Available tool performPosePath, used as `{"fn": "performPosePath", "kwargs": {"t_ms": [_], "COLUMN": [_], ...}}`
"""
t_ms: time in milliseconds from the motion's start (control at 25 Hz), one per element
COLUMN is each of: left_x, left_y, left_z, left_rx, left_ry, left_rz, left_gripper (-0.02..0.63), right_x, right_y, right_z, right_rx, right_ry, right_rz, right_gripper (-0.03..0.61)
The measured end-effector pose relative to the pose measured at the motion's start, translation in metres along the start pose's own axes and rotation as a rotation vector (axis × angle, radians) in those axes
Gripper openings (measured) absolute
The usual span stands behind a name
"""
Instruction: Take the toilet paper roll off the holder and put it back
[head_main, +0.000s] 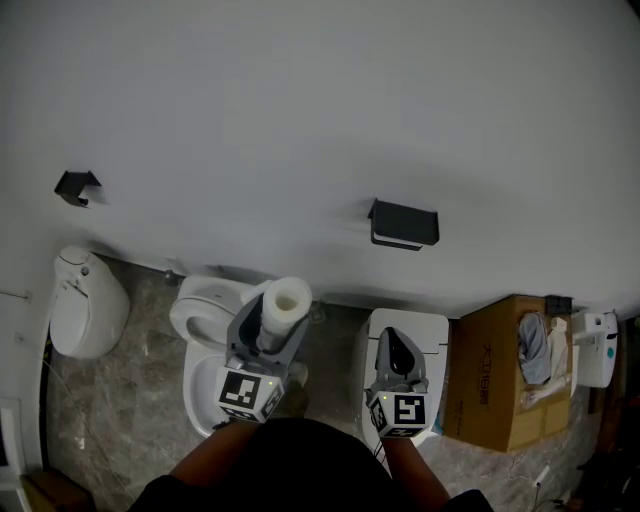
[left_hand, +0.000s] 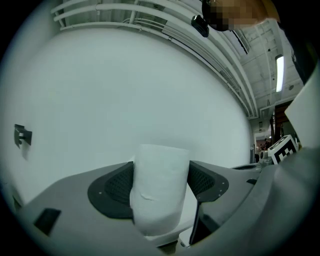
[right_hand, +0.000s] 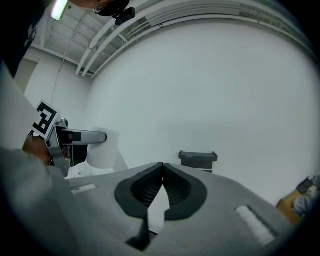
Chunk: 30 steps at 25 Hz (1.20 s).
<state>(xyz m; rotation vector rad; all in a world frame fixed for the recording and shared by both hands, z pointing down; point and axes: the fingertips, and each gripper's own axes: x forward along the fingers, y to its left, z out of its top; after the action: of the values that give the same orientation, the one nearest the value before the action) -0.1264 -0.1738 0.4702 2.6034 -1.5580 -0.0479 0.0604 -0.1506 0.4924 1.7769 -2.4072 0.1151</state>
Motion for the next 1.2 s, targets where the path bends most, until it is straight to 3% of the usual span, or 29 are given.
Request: {"fn": "performPosePath", "kwargs": {"t_ms": [280, 600, 960, 1200], "left_x": [-0.038, -0.052, -0.003, 0.052], "left_y": [-0.021, -0.049, -0.059, -0.065], "left_z": [-0.022, -0.023, 0.010, 0.037], "left_rx": [-0.001, 0.019, 0.041, 0.031], "left_ry": [0.046, 0.041, -0.005, -0.052], "left_rz": [0.044, 0.032, -0.003, -0.083], "left_gripper": [0.333, 0.333, 0.333, 0.333], "right_x": [-0.037, -0.066, -0.046, -0.021], "right_y": [0.010, 0.005, -0.019, -0.034], "right_z": [-0.014, -0.007, -0.010, 0.007], "right_rx": [-0.002, 0.032, -0.009, -0.030], "right_ry": [0.013, -0.010, 0.041, 0.043], "right_rz": [0.032, 0.043, 0.066, 0.053], "right_gripper": [-0.002, -0.002, -0.002, -0.002]}}
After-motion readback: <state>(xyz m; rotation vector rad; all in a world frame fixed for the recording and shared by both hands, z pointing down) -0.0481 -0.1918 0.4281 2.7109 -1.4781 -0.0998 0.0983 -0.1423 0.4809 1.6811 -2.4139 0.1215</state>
